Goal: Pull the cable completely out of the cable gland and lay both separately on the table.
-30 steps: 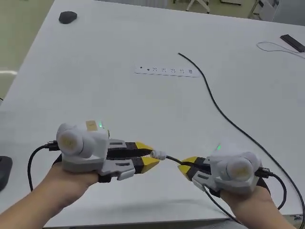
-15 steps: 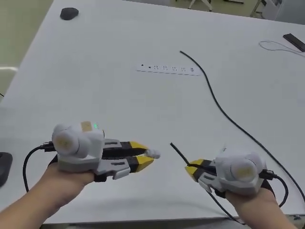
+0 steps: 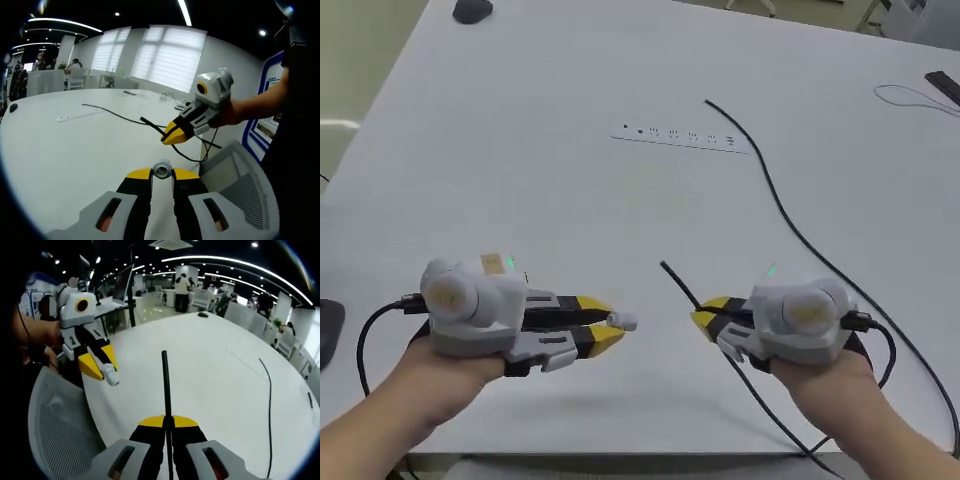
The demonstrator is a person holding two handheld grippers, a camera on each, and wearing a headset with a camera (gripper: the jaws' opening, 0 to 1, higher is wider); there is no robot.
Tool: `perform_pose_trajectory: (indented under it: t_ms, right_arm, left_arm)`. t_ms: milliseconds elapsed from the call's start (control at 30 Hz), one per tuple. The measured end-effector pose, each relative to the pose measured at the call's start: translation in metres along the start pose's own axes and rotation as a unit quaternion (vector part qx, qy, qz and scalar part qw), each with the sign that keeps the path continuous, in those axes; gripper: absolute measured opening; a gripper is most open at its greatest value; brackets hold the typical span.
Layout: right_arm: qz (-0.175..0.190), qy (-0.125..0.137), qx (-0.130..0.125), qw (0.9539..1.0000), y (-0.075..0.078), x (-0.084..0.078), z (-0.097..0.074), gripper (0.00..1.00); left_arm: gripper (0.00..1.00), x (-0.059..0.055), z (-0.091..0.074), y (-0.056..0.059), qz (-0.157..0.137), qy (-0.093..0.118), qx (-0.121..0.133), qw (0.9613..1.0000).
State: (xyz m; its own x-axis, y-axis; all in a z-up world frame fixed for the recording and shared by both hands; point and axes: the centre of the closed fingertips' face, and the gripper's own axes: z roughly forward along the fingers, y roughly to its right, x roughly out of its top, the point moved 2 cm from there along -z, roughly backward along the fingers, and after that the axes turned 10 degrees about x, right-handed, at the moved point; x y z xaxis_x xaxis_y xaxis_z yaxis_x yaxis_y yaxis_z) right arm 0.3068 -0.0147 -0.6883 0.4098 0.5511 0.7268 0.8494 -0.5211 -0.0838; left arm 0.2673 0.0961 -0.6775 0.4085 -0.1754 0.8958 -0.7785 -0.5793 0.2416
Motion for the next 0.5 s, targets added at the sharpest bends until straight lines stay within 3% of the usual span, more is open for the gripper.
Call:
perform_pose_trajectory:
  t_ms: [200, 500]
  right_arm:
    - [-0.005, 0.003, 0.014, 0.9999, 0.002, 0.012, 0.017, 0.0]
    - [-0.029, -0.029, 0.039, 0.9984, 0.003, 0.014, 0.055, 0.0]
  left_arm:
    - [0.15, -0.014, -0.004, -0.009, -0.022, 0.003, 0.02, 0.9996]
    - [0.15, -0.056, -0.005, -0.026, -0.045, -0.021, 0.047, 0.9977]
